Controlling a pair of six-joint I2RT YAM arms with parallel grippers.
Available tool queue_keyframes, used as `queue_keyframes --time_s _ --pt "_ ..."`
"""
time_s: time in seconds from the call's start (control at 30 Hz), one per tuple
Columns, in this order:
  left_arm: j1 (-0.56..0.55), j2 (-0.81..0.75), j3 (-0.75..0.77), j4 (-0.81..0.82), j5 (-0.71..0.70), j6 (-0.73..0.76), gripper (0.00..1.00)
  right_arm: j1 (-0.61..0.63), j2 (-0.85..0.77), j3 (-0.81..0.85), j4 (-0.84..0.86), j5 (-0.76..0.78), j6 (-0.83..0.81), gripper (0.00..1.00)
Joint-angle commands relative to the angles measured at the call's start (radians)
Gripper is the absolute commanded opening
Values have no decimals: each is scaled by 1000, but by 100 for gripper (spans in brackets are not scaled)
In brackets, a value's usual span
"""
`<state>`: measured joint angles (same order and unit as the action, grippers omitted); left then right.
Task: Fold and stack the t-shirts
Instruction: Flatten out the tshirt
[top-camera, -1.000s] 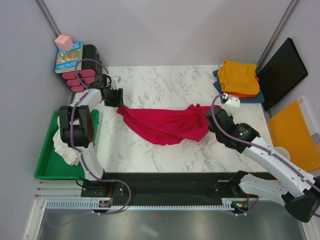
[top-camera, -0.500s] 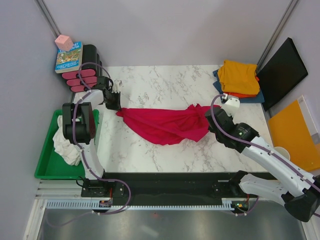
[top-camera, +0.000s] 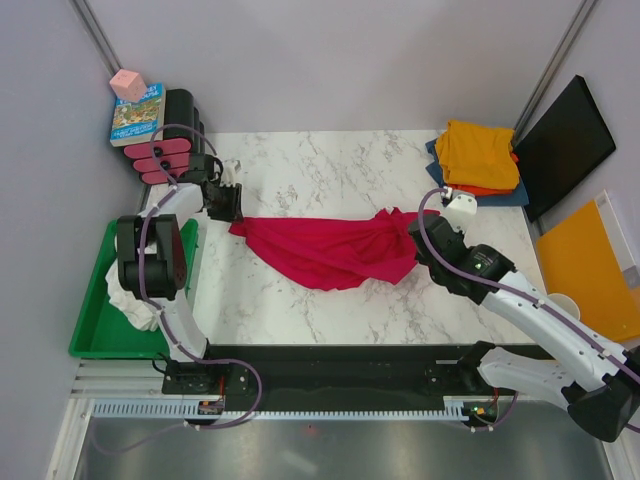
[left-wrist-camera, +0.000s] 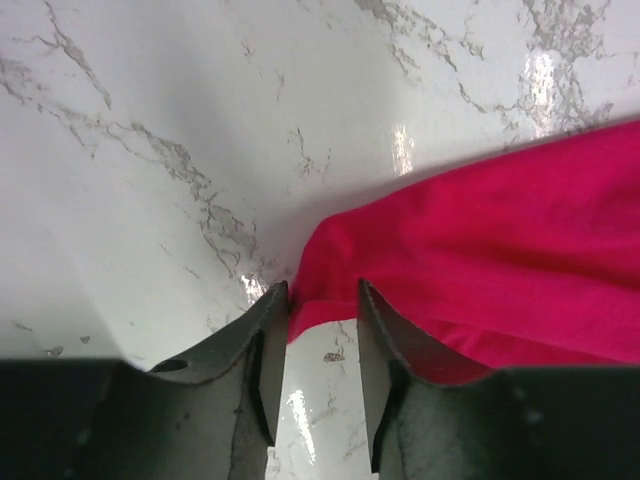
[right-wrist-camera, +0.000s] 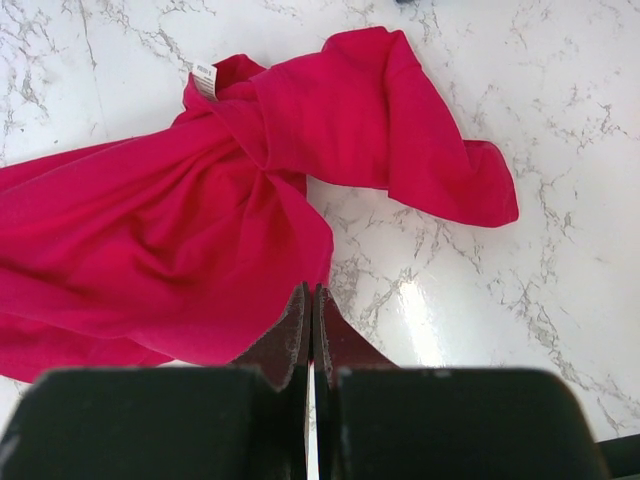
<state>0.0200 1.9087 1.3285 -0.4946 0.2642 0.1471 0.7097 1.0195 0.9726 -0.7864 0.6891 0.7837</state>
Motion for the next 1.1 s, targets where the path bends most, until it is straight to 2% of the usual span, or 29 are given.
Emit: queue_keyframes --time_s 0.0,0.17,0.6,0.73,1.07 --pt "3 -63 -26 16 -17 5 44 2 -9 12 24 3 -11 0" --pt "3 -63 -43 24 -20 2 46 2 -30 -2 26 0 -9 0" --pt "17 -10 -51 31 -63 20 45 2 -65 -34 7 7 3 0" --pt "23 16 -51 34 -86 35 39 2 -64 -35 7 15 5 0" --pt "26 92 -22 22 -115 55 33 1 -50 -23 9 15 6 0"
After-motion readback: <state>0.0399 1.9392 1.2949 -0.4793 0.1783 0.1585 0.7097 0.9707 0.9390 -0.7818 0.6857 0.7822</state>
